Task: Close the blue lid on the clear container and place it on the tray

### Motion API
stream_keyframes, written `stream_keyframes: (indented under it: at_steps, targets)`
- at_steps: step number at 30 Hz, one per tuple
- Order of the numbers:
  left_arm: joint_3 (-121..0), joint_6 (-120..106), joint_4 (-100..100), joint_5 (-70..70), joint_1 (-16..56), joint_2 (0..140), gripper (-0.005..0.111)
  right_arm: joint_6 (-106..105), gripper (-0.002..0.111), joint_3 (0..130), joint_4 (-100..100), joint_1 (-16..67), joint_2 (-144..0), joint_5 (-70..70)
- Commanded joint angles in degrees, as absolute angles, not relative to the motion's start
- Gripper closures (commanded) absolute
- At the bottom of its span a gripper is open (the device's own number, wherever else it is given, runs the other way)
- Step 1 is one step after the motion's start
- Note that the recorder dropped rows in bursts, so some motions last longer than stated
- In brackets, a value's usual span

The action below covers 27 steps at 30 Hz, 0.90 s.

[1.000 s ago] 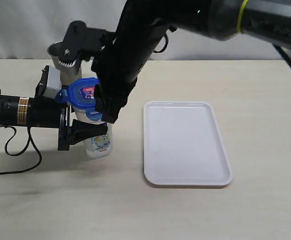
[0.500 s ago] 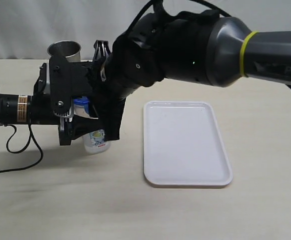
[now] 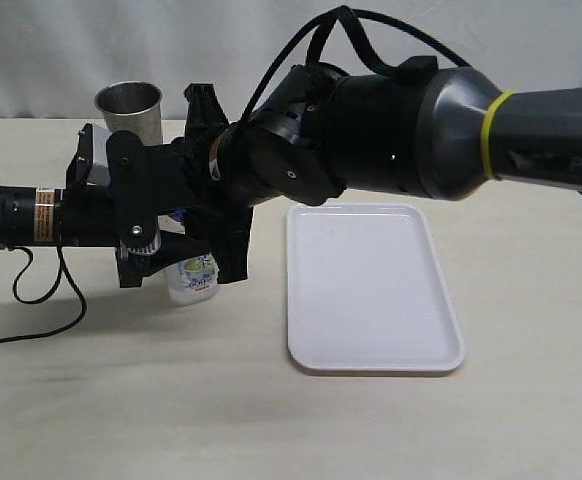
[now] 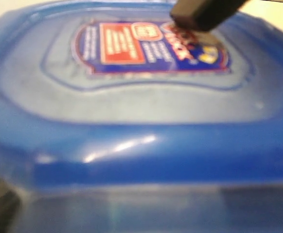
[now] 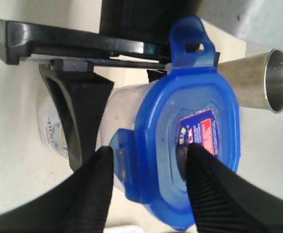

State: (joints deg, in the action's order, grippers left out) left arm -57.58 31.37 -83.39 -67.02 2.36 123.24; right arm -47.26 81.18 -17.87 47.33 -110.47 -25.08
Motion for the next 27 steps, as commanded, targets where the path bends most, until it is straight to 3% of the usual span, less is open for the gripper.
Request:
stream_keyframes:
  at_steps: [1, 16, 27]
  targets:
    - [-57.4, 31.0, -86.0, -70.0, 2.7, 122.8, 0.107, -45.0, 0.065, 79.2, -16.6, 46.8, -113.6, -31.0]
    - [-57.4, -6.8, -82.8, -70.0, 2.8, 122.8, 0.107, -45.9, 0.065, 79.3, 1.1, 46.6, -93.1, -31.5]
    - [-57.4, -11.8, -80.5, -70.0, 5.9, 122.8, 0.107, -47.6, 0.065, 101.1, 12.7, 42.0, -107.2, -60.7]
